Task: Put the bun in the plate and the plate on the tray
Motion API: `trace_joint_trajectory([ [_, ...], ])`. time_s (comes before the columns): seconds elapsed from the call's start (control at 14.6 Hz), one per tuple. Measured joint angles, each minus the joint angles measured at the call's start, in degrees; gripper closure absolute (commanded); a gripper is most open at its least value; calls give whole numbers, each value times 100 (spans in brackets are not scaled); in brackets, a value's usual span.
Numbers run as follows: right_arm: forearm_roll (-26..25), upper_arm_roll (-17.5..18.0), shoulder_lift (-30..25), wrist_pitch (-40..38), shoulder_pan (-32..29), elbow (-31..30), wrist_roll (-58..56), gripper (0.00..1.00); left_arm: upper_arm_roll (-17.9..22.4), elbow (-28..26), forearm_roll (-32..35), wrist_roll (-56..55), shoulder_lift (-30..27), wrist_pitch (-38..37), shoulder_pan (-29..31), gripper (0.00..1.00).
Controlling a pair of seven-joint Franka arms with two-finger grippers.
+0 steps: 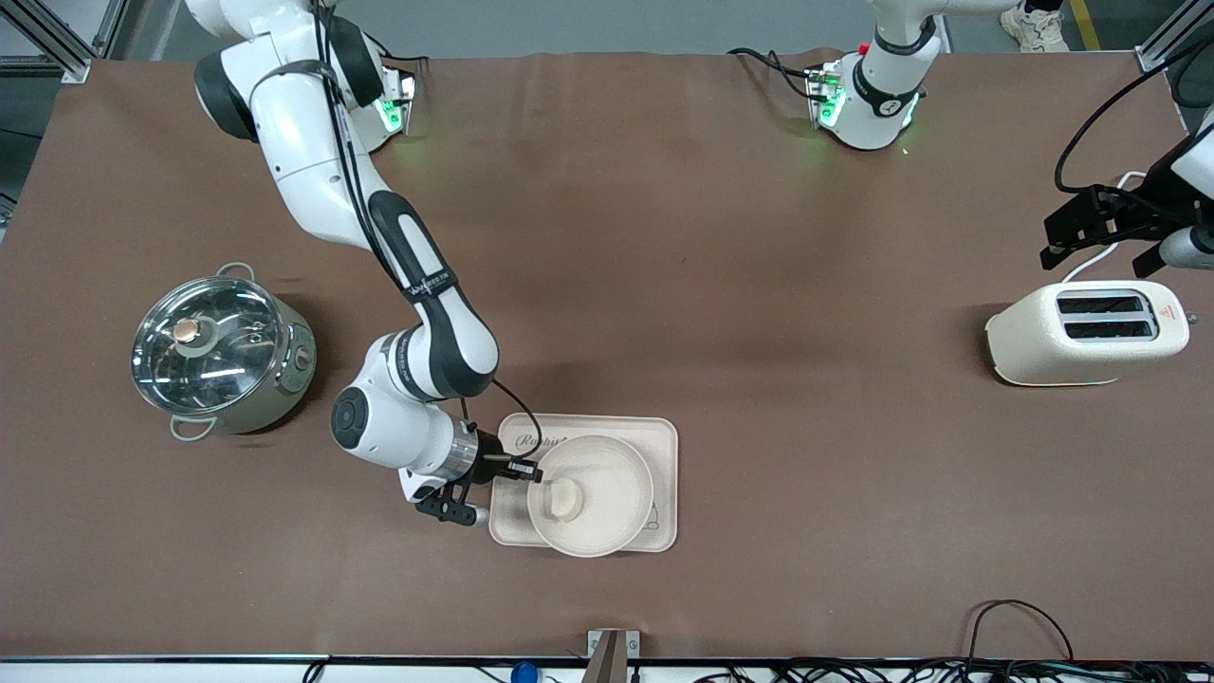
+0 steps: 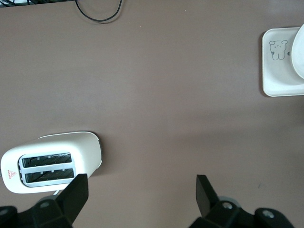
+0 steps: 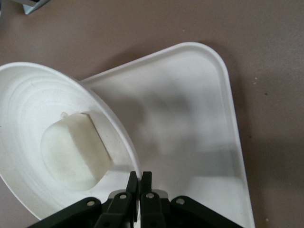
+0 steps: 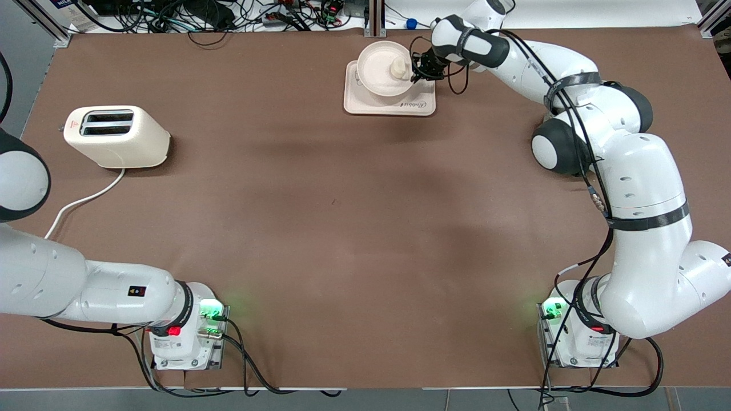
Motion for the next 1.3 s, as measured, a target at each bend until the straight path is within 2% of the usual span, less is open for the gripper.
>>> trace_joint_trajectory([
  [0.34,-207,-5,67,-93,-12,5,0,96,0,0,0,0,19,0,21,0],
  [0.55,-378,-8,67,-298,-19,6,1,75,0,0,-1,-1,31,0,24,0],
  [0.69,-511,-14,67,-367,-58,12,1,18,0,0,-2,-3,33,0,24,0],
  [0.75,-571,-14,66,-388,-78,20,1,0,0,0,-3,-4,34,0,24,0],
  [1.1,-999,-48,-119,-908,-99,203,6,0,0,2,-3,-5,35,0,26,0],
  [1.3,-1321,-400,-555,-1616,-94,285,11,0,0,6,-4,-5,38,0,27,0],
])
